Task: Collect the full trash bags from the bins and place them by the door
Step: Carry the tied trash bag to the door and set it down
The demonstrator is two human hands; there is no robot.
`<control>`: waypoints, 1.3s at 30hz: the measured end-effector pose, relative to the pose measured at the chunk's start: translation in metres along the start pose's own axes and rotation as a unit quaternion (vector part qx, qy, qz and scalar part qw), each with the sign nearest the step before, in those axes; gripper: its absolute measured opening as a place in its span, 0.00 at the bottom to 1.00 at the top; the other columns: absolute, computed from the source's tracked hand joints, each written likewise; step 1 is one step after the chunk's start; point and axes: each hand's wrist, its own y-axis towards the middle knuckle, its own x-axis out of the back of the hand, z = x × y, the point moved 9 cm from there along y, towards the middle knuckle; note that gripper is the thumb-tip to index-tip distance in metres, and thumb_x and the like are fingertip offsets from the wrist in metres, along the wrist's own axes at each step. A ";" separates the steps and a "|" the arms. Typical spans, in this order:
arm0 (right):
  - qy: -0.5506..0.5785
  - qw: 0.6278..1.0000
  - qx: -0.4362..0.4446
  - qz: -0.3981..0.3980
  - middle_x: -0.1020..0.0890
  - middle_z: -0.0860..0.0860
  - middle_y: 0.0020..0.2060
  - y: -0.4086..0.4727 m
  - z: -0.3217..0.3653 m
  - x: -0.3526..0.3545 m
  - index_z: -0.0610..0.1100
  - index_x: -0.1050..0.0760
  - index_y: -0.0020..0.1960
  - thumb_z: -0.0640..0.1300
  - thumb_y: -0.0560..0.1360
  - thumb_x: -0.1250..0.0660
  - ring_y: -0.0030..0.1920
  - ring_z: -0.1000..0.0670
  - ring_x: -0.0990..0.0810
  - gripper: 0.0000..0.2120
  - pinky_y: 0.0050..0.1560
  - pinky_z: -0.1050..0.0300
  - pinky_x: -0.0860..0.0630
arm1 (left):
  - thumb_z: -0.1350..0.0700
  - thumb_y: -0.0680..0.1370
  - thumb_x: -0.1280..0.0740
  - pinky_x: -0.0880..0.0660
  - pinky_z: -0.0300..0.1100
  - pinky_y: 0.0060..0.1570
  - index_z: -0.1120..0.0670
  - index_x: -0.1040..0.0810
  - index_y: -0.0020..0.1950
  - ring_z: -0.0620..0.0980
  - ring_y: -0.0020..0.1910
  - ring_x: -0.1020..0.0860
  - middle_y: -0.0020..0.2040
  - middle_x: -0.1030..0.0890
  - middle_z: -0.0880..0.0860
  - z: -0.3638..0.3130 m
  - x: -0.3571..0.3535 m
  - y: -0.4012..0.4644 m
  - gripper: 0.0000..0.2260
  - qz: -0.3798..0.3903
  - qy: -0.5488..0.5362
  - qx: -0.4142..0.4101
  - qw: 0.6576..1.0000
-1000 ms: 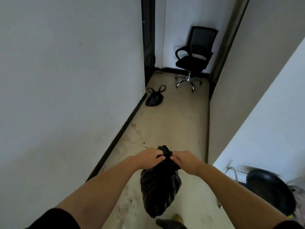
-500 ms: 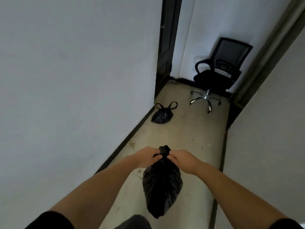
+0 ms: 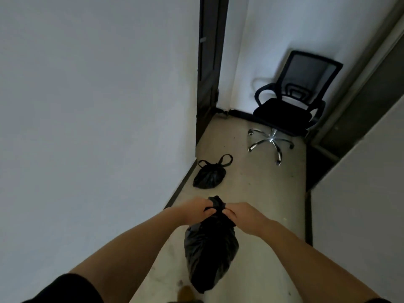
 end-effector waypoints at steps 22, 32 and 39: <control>0.005 0.983 0.113 0.142 0.30 0.49 0.32 0.314 -0.081 0.071 0.40 0.34 0.40 0.47 0.81 0.43 0.35 0.49 0.29 0.14 0.33 0.57 0.38 | 0.49 0.82 0.46 0.29 0.48 0.50 0.58 0.27 0.55 0.58 0.52 0.24 0.53 0.22 0.60 0.153 0.107 0.245 0.15 0.028 -0.064 0.168 0.983; 0.058 0.970 0.113 0.208 0.21 0.44 0.59 0.460 -0.109 -0.027 0.38 0.28 0.65 0.47 0.81 0.43 0.61 0.45 0.24 0.18 0.58 0.55 0.31 | 0.51 0.81 0.46 0.26 0.47 0.56 0.54 0.26 0.60 0.53 0.56 0.25 0.57 0.24 0.54 0.284 0.090 0.335 0.14 0.023 -0.078 0.201 0.976; 0.034 0.971 0.092 0.218 0.23 0.39 0.46 0.558 -0.149 -0.165 0.36 0.29 0.49 0.46 0.82 0.46 0.47 0.41 0.24 0.14 0.45 0.50 0.32 | 0.53 0.82 0.48 0.27 0.47 0.53 0.58 0.24 0.54 0.53 0.48 0.24 0.49 0.22 0.54 0.396 0.093 0.364 0.14 -0.073 0.166 0.186 0.966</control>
